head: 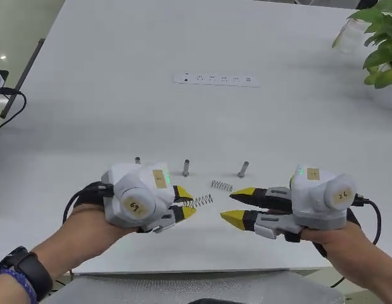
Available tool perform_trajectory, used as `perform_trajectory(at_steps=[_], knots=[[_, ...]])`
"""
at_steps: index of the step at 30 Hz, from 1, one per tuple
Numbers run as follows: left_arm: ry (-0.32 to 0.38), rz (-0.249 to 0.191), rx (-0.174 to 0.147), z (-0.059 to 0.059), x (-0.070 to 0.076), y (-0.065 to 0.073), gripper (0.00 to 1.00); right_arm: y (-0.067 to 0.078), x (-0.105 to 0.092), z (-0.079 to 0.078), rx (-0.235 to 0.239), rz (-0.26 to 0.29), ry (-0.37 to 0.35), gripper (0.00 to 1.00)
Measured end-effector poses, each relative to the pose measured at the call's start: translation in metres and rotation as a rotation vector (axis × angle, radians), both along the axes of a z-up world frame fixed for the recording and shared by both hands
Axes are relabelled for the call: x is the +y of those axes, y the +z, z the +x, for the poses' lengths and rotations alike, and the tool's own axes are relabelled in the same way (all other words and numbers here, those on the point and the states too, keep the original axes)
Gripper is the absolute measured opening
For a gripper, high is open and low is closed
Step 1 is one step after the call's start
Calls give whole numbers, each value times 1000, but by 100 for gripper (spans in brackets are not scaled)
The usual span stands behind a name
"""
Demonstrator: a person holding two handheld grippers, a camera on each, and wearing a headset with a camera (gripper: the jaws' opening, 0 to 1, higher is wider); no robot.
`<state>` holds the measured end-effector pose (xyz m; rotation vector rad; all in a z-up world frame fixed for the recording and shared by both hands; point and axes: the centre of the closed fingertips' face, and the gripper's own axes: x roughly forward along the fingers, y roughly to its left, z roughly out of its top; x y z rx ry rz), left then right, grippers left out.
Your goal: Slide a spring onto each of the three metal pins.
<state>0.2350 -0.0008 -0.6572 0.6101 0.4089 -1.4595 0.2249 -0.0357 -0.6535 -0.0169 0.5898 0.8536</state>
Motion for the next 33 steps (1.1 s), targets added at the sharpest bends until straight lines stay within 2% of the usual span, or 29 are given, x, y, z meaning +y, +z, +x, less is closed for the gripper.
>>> perform_trajectory(at_steps=[6,12,15,24,33], knots=[[-49,-1,-2,-12,-7,0,2,0,8,-4,4,10,42,22],[-85,-5,3,-18,-11,1,2,0,14,-9,9,15,83,17],[-90,2,-1,-18,-11,0,2,1,15,-12,11,19,98,12],[-113,20,-4,-21,-11,-4,2,4,16,-14,18,31,118,10],[-126,21,1,-20,-16,-6,2,8,18,-14,26,17,153,9]])
